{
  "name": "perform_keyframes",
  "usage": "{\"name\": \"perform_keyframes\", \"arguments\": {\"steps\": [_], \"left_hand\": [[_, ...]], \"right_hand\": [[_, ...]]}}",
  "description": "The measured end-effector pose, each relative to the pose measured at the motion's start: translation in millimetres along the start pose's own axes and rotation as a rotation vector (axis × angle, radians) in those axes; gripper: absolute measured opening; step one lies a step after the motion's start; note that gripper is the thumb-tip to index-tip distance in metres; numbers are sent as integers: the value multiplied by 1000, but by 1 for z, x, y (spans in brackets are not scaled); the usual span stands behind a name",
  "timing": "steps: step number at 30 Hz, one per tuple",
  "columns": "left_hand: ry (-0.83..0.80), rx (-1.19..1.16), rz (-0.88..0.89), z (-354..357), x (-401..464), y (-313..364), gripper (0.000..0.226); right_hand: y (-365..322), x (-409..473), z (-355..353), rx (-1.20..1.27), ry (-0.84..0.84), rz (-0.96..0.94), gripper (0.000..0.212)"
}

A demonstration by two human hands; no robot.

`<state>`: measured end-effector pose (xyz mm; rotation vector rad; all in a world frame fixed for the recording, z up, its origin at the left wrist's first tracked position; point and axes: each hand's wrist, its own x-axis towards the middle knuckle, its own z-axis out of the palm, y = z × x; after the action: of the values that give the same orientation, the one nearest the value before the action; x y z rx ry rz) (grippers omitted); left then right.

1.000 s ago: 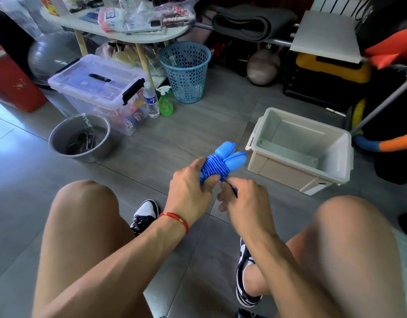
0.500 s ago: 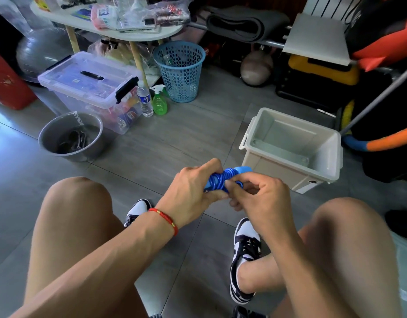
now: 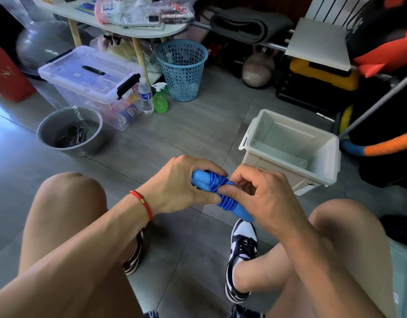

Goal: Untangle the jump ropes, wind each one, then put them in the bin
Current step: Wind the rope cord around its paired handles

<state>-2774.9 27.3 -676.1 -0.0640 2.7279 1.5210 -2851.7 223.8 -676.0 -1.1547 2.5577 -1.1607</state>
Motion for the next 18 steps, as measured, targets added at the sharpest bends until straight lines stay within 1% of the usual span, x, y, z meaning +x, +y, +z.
{"name": "perform_keyframes", "arguments": {"steps": [2,4,5,7,9,11,13,15,18], "left_hand": [[-38,-62,6,-8,-1,2,42],[-8,-153,6,-11,-2,3,46],[32,-245,-3,-12,-2,3,49],[115,-512,-44,-9,-1,3,56],[196,-753,-106,-3,1,4,61],[269,-897,-168,7,2,9,61],[306,-949,-229,18,0,14,51],[273,-976,-231,29,-3,16,40],[241,-966,-202,39,-1,12,40]], "right_hand": [[1,3,-2,52,19,-63,22],[2,6,-2,176,31,-60,21],[2,7,-1,254,36,-11,22],[-1,7,4,377,76,105,23],[-3,8,12,432,162,167,22],[-9,10,20,453,268,208,23],[-12,11,31,423,371,251,28],[-18,11,41,360,453,290,32],[-24,10,47,365,481,307,35]]}}
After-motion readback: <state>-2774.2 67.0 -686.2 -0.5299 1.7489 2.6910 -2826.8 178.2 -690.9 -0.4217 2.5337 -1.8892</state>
